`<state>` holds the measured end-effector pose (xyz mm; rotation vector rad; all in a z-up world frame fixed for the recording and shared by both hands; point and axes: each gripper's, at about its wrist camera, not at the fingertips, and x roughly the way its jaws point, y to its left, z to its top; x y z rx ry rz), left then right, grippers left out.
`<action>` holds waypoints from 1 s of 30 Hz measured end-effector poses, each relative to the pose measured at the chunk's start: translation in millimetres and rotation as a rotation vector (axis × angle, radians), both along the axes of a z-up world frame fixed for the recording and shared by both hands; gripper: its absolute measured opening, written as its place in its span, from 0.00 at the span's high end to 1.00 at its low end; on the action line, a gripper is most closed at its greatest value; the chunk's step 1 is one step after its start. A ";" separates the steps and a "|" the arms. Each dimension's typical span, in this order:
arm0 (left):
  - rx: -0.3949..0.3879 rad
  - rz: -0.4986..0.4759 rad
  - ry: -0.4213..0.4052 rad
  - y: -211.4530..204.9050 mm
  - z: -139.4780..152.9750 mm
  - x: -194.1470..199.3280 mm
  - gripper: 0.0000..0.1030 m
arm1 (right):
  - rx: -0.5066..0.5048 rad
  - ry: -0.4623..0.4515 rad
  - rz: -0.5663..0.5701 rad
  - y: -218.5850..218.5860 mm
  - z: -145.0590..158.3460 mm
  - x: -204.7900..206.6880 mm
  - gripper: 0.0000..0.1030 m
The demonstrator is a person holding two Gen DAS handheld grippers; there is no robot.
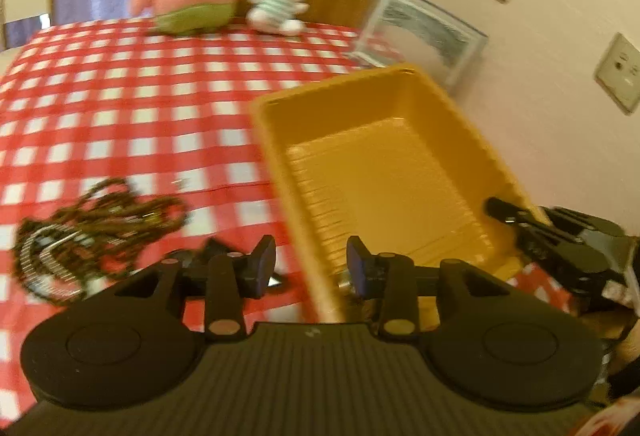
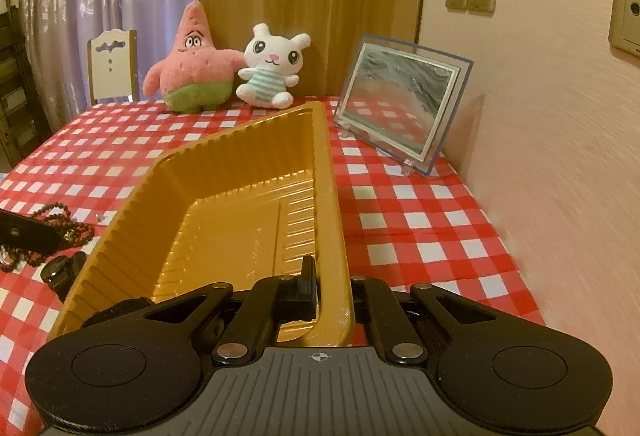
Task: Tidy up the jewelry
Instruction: 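Carry the black band into the orange tray and open the left tool, then grasp the black wristwatch by its strap with the left tool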
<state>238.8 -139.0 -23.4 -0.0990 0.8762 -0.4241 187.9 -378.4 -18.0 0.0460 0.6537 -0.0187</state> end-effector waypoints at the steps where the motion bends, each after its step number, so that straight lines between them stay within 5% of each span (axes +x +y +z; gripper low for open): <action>1: 0.020 0.015 -0.002 7.3 -1.5 -0.5 0.65 | 0.000 0.002 -0.003 -0.1 -0.4 -0.5 0.96; 11: 0.178 0.123 0.052 46.2 -27.1 4.3 0.60 | 0.000 0.018 -0.030 2.2 1.5 -4.0 0.96; 21: 0.185 0.182 0.059 22.2 -39.9 18.6 0.43 | -0.004 0.022 -0.027 1.6 1.1 -2.7 0.96; 30: 0.254 0.238 0.056 2.9 -56.4 34.8 0.43 | 0.001 0.018 -0.021 2.0 0.6 -4.0 0.96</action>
